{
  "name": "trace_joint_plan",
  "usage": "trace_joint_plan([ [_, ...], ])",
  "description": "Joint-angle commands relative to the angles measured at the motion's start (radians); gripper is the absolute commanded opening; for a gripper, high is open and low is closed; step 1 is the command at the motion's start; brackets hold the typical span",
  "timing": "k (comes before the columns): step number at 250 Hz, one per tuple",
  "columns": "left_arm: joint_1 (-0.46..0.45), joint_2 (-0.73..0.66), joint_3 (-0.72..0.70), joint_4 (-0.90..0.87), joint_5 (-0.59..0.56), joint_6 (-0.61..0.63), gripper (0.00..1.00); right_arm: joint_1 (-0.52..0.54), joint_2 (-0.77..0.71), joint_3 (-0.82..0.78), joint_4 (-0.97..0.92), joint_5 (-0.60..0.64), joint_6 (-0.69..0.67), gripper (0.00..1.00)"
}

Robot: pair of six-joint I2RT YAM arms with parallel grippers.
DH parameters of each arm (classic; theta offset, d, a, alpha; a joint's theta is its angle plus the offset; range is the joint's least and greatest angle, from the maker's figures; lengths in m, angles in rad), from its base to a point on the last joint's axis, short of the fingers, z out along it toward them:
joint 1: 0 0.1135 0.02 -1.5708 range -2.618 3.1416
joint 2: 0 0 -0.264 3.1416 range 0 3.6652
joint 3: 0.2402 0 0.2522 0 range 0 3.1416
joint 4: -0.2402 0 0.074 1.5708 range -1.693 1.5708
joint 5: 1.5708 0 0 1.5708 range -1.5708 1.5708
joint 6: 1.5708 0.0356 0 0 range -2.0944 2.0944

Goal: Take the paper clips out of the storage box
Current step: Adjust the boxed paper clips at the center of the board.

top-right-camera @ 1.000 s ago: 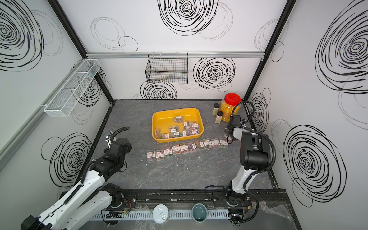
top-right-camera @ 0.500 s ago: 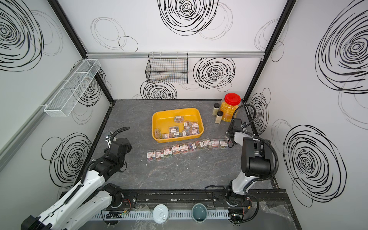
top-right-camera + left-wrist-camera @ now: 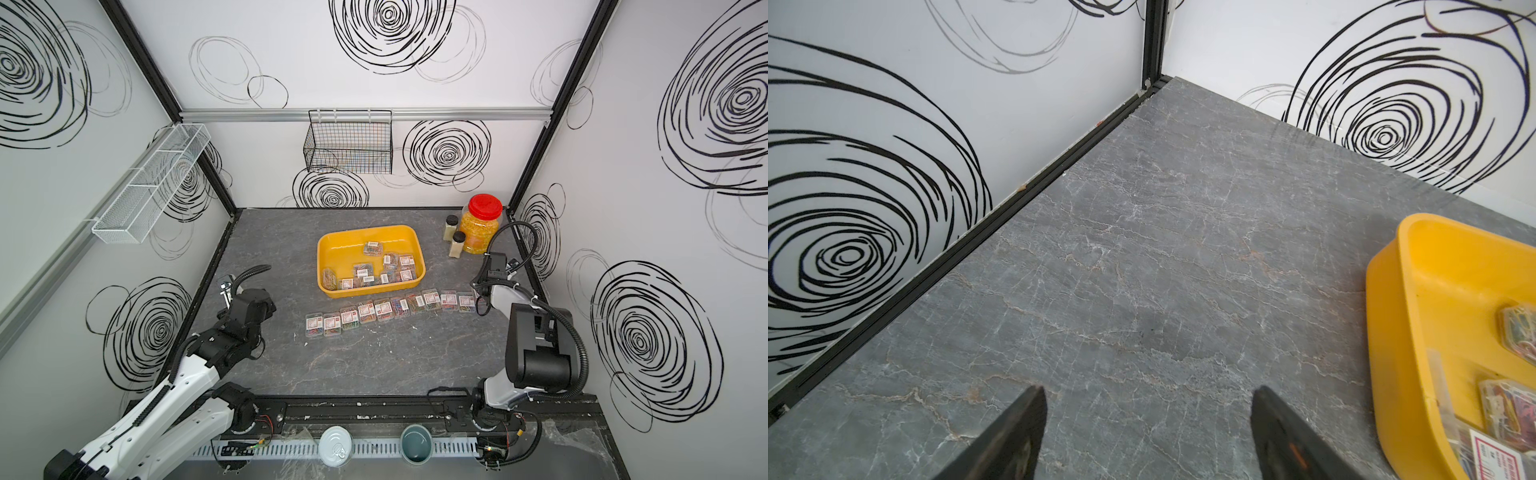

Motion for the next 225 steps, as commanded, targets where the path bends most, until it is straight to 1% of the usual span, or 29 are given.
trace_joint_plan([
  [1, 0.013, -0.002, -0.01, 0.025, -0.001, 0.002, 0.82, 0.003, -0.077, -0.028, 0.02, -0.004, 0.009, 0.6],
  [20, 0.012, 0.0, -0.01, 0.032, 0.013, 0.012, 0.81, 0.004, -0.134, -0.077, 0.061, -0.006, 0.011, 0.64],
  [45, 0.013, -0.004, -0.014, 0.043, 0.034, 0.027, 0.76, 0.004, -0.207, -0.179, 0.154, 0.002, 0.012, 0.7],
  [76, 0.012, -0.03, -0.024, 0.067, 0.062, 0.049, 0.75, 0.001, -0.278, -0.271, 0.202, 0.046, 0.021, 0.73],
  [91, 0.013, -0.046, -0.035, 0.103, 0.113, 0.076, 0.75, 0.002, -0.306, -0.295, 0.228, 0.045, 0.022, 0.75],
  [101, 0.011, -0.053, -0.037, 0.142, 0.163, 0.099, 0.73, 0.007, -0.322, -0.318, 0.264, 0.043, 0.025, 0.78],
  [102, 0.011, -0.053, -0.036, 0.145, 0.168, 0.101, 0.73, 0.007, -0.324, -0.32, 0.268, 0.042, 0.025, 0.8],
  [112, 0.009, -0.051, -0.021, 0.172, 0.208, 0.104, 0.72, 0.008, -0.331, -0.341, 0.304, 0.035, 0.027, 0.79],
  [128, -0.004, -0.032, 0.013, 0.222, 0.274, 0.1, 0.71, 0.012, -0.333, -0.344, 0.304, 0.036, 0.026, 0.79],
  [141, -0.048, 0.001, 0.051, 0.256, 0.297, 0.096, 0.71, 0.018, -0.334, -0.344, 0.299, 0.044, 0.029, 0.79],
  [157, -0.145, 0.063, 0.113, 0.277, 0.244, 0.093, 0.71, 0.026, -0.338, -0.342, 0.289, 0.055, 0.025, 0.79],
  [177, -0.304, 0.188, 0.223, 0.265, 0.093, 0.116, 0.72, 0.032, -0.346, -0.346, 0.292, 0.065, 0.025, 0.79],
  [191, -0.387, 0.301, 0.322, 0.229, 0.006, 0.134, 0.72, 0.037, -0.349, -0.349, 0.294, 0.066, 0.023, 0.79],
  [207, -0.44, 0.44, 0.445, 0.171, -0.055, 0.141, 0.71, 0.039, -0.35, -0.349, 0.295, 0.07, 0.019, 0.79],
  [225, -0.456, 0.596, 0.586, 0.101, -0.068, 0.134, 0.69, 0.045, -0.352, -0.349, 0.294, 0.074, 0.017, 0.8],
])
